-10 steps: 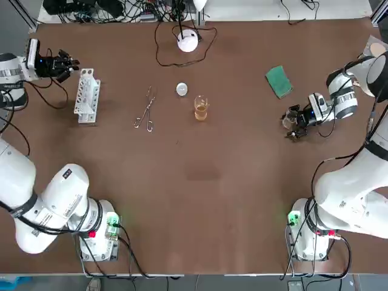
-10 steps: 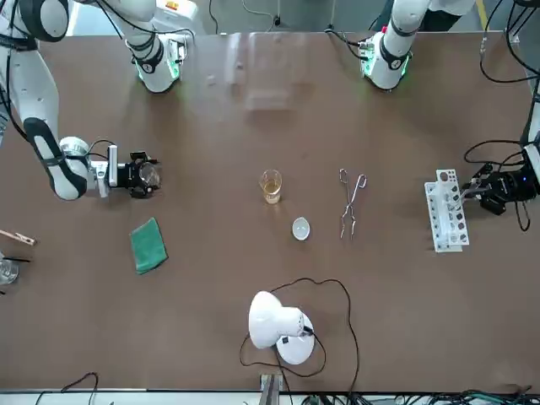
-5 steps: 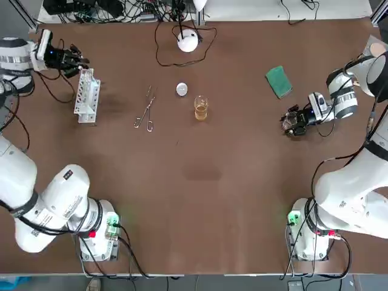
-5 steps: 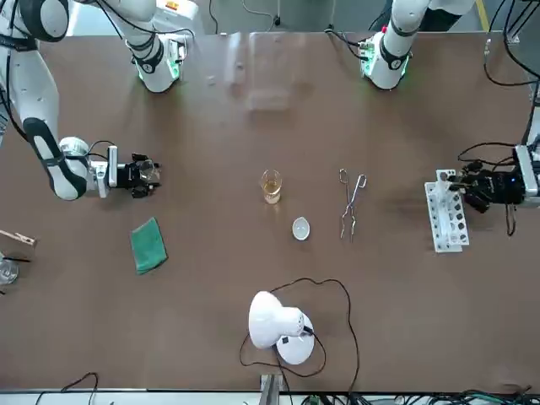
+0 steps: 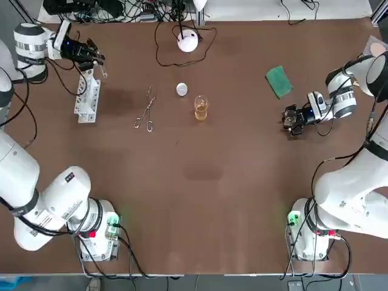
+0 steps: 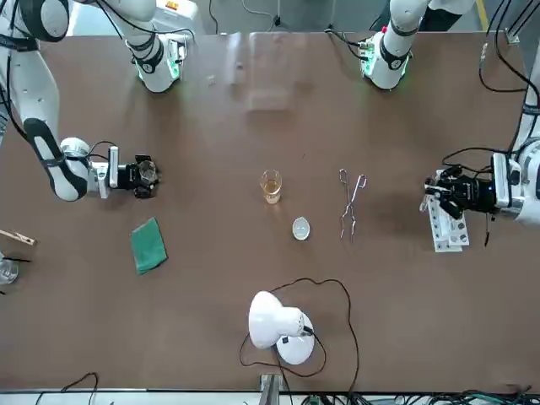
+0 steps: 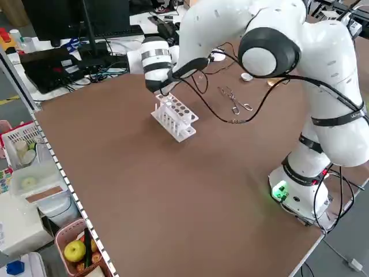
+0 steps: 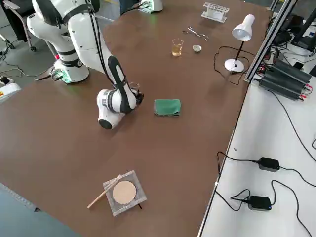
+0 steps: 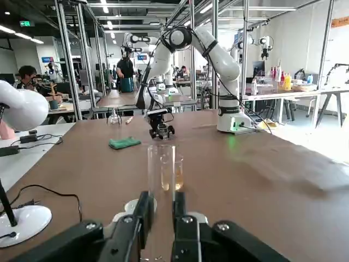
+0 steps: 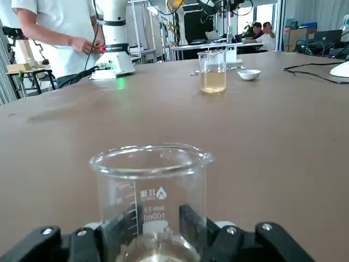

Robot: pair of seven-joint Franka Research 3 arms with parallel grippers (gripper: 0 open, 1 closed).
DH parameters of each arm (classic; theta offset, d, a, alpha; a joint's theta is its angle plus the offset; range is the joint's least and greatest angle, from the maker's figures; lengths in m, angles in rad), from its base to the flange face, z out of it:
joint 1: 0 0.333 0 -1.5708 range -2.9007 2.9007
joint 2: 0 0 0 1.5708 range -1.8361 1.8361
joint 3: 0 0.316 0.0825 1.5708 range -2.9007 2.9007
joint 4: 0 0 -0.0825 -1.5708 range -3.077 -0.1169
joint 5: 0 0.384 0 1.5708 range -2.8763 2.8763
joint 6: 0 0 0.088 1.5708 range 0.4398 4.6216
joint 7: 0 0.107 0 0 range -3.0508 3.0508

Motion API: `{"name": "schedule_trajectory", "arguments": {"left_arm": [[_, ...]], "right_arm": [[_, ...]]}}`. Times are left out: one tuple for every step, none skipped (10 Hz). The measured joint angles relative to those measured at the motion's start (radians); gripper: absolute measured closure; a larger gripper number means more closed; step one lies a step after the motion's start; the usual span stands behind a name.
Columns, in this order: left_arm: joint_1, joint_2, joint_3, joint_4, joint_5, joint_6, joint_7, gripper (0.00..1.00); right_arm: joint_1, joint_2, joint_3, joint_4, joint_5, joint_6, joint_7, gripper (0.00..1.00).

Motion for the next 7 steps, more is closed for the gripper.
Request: {"name": "schedule_trajectory", "arguments": {"left_arm": [[-0.002,-0.022,-0.036,-0.036,-0.012,0.066,-0.013,0.79],[-0.003,-0.04,-0.079,-0.074,-0.026,0.141,-0.023,0.79],[-0.005,-0.057,-0.123,-0.106,-0.038,0.216,-0.033,0.79],[-0.006,-0.076,-0.169,-0.134,-0.045,0.29,-0.055,0.79],[-0.013,-0.099,-0.21,-0.157,-0.047,0.354,-0.092,0.79],[-0.043,-0.125,-0.229,-0.178,-0.047,0.411,-0.131,0.79],[-0.092,-0.146,-0.233,-0.192,-0.05,0.468,-0.16,0.79]], "right_arm": [[0.004,0.0,0.003,0.0,0.006,-0.004,0.005,0.61],[0.009,0.0,0.003,0.0,0.01,-0.007,0.01,0.61],[0.013,0.0,0.004,0.0,0.017,-0.01,0.018,0.61],[0.015,0.001,0.009,-0.001,0.029,-0.013,0.022,0.61],[0.018,0.001,0.022,-0.004,0.05,-0.015,0.026,0.61],[0.026,0.001,0.04,-0.005,0.074,-0.015,0.037,0.61],[0.035,0.001,0.053,-0.006,0.095,-0.015,0.048,0.61]]}}
